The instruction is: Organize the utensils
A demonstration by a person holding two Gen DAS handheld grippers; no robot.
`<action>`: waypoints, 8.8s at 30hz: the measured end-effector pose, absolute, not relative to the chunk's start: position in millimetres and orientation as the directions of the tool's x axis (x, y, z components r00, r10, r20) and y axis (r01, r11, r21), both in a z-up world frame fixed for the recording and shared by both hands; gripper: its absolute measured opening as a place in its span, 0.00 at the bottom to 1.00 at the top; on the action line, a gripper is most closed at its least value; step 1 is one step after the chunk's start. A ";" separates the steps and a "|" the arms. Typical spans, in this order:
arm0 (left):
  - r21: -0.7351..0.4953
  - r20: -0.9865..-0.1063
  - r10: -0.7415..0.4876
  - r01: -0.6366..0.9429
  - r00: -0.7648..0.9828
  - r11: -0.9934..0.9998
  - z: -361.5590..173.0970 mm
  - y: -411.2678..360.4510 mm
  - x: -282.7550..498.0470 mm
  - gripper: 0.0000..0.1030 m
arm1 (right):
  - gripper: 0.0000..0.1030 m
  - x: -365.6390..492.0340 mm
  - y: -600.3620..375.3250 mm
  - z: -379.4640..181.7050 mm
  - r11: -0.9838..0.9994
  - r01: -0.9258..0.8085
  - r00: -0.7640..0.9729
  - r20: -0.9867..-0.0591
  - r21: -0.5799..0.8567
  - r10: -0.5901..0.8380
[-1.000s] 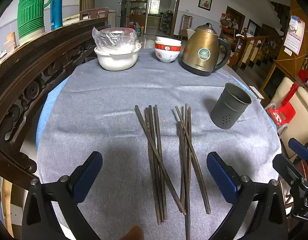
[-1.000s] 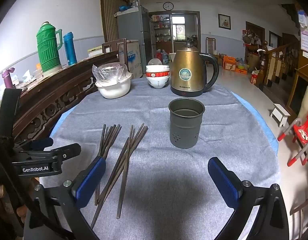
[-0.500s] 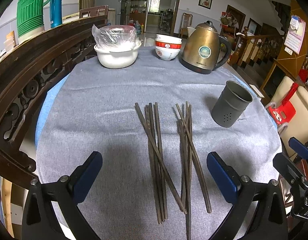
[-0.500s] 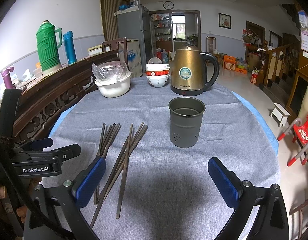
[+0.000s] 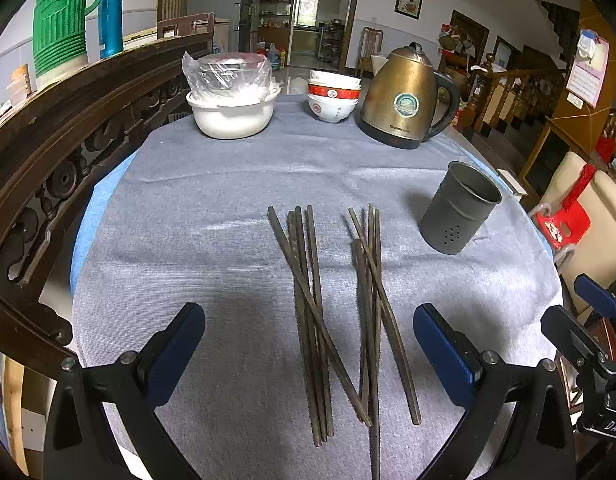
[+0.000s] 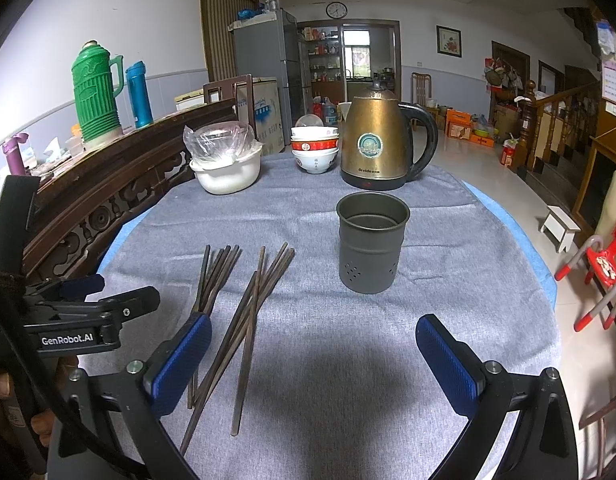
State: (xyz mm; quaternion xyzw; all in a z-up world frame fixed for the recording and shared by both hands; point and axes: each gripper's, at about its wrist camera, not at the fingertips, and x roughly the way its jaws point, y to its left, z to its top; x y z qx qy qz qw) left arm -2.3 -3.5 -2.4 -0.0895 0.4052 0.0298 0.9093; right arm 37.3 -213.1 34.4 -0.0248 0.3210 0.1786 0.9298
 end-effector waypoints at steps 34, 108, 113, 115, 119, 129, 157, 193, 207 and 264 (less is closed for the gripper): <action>-0.054 -0.812 0.125 -0.287 0.570 0.956 -39.2 58.1 1.6 1.00 | 0.95 101.7 -187.7 -12.5 0.865 -0.414 0.402 -0.796 0.283 0.453; -0.251 -0.955 -0.202 -0.227 0.218 0.941 -72.7 61.0 111.1 0.16 | 0.64 171.3 -178.5 -83.9 0.850 -0.315 0.122 -0.871 0.421 0.477; -0.257 -0.957 -0.213 -0.233 0.198 0.938 -75.8 65.9 110.9 0.16 | 0.64 172.0 -179.7 -84.5 0.843 -0.313 0.124 -0.861 0.438 0.494; -0.247 -0.958 -0.202 -0.228 0.201 0.942 -78.6 71.4 110.4 0.13 | 0.64 171.8 -180.6 -84.9 0.840 -0.312 0.125 -0.857 0.445 0.500; -0.226 -0.965 -0.188 -0.218 0.185 0.949 -76.8 74.3 106.4 0.09 | 0.64 170.1 -188.2 -85.0 0.834 -0.315 0.124 -0.852 0.453 0.509; -0.236 -0.966 -0.196 -0.267 0.171 0.934 -80.9 69.5 86.6 0.08 | 0.20 170.4 -177.7 -81.7 0.865 -0.358 0.111 -0.904 0.350 0.412; -0.215 -0.976 -0.205 -0.244 0.068 0.946 -82.0 71.4 122.0 0.06 | 0.10 192.4 -140.6 -63.9 0.840 -0.534 0.054 -0.987 0.098 0.150; -0.158 -0.578 0.186 -0.333 0.795 0.930 26.0 63.5 75.5 0.06 | 0.06 125.6 -230.9 41.8 0.954 -0.268 0.849 -0.437 0.132 0.298; -0.193 -0.549 0.172 -0.324 0.818 0.926 43.1 71.0 5.5 0.06 | 0.06 39.7 -268.8 41.9 0.953 -0.279 0.857 -0.418 0.117 0.302; -0.399 -0.605 -0.327 0.079 0.726 0.914 66.0 -86.2 205.8 0.06 | 0.06 202.4 -277.7 54.0 0.905 -0.294 0.799 -0.442 0.307 0.409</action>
